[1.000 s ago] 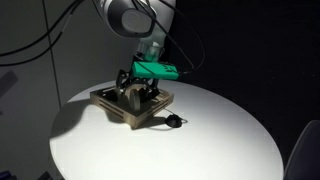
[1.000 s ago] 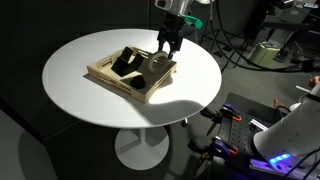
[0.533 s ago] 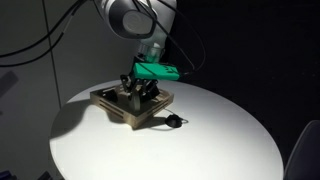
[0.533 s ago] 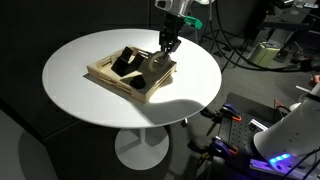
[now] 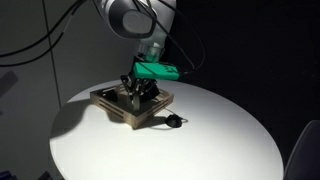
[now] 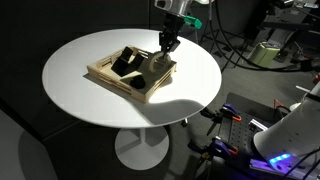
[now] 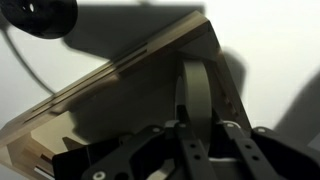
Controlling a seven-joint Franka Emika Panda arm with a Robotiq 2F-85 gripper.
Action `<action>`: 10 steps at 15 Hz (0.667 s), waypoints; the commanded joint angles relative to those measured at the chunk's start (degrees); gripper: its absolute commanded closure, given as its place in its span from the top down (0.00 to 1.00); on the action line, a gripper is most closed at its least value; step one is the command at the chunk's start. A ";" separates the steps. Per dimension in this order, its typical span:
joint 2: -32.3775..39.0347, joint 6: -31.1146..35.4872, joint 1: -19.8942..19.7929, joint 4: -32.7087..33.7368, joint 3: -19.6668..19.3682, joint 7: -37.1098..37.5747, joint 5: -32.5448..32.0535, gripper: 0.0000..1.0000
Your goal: Remove the cream white masking tape from the wooden tray and put it on the table in a vertical position
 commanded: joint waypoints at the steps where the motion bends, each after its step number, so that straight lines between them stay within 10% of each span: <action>1: -1.07 0.06 -0.73 0.59 1.30 -2.84 1.54 0.05; 10: -7.45 0.61 1.17 -0.96 3.23 -6.73 5.85 0.05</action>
